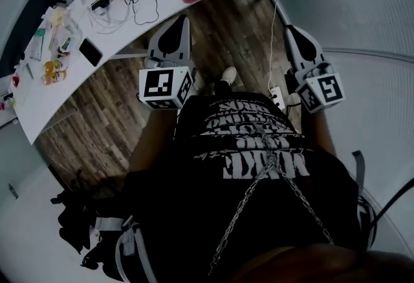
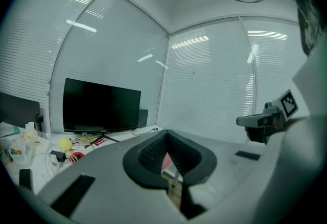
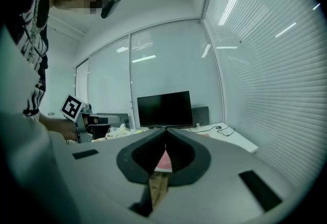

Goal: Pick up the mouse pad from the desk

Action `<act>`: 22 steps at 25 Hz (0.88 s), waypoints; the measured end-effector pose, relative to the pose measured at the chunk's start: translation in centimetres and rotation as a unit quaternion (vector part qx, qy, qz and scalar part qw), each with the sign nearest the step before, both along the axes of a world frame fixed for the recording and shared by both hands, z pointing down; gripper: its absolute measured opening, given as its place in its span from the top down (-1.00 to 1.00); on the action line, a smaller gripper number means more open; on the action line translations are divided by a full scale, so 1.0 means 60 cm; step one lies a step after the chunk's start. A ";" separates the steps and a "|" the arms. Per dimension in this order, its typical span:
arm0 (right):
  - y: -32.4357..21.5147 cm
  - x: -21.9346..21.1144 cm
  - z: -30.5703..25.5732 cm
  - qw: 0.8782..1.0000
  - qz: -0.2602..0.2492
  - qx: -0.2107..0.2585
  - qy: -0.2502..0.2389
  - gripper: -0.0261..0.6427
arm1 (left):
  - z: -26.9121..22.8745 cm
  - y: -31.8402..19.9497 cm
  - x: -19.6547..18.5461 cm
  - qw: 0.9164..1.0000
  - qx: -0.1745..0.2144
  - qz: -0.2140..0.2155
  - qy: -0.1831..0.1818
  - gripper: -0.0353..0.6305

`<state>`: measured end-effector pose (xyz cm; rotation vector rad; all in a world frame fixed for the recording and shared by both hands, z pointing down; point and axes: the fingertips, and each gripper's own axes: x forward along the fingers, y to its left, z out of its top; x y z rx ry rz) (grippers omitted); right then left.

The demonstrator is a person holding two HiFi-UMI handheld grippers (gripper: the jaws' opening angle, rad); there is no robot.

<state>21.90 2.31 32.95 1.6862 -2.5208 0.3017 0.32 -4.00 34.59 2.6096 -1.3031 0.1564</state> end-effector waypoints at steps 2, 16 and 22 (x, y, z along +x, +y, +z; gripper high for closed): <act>-0.011 0.026 -0.009 1.000 -0.007 0.007 -0.001 0.92 | -0.006 -0.007 0.020 1.000 -0.003 -0.007 0.006 0.87; -0.071 0.088 -0.023 0.999 -0.029 0.022 -0.039 0.92 | -0.036 -0.057 0.063 0.999 0.007 -0.039 -0.010 0.87; -0.118 0.111 -0.016 0.998 -0.005 0.009 -0.068 0.92 | -0.008 -0.107 0.073 0.999 -0.008 -0.037 -0.010 0.87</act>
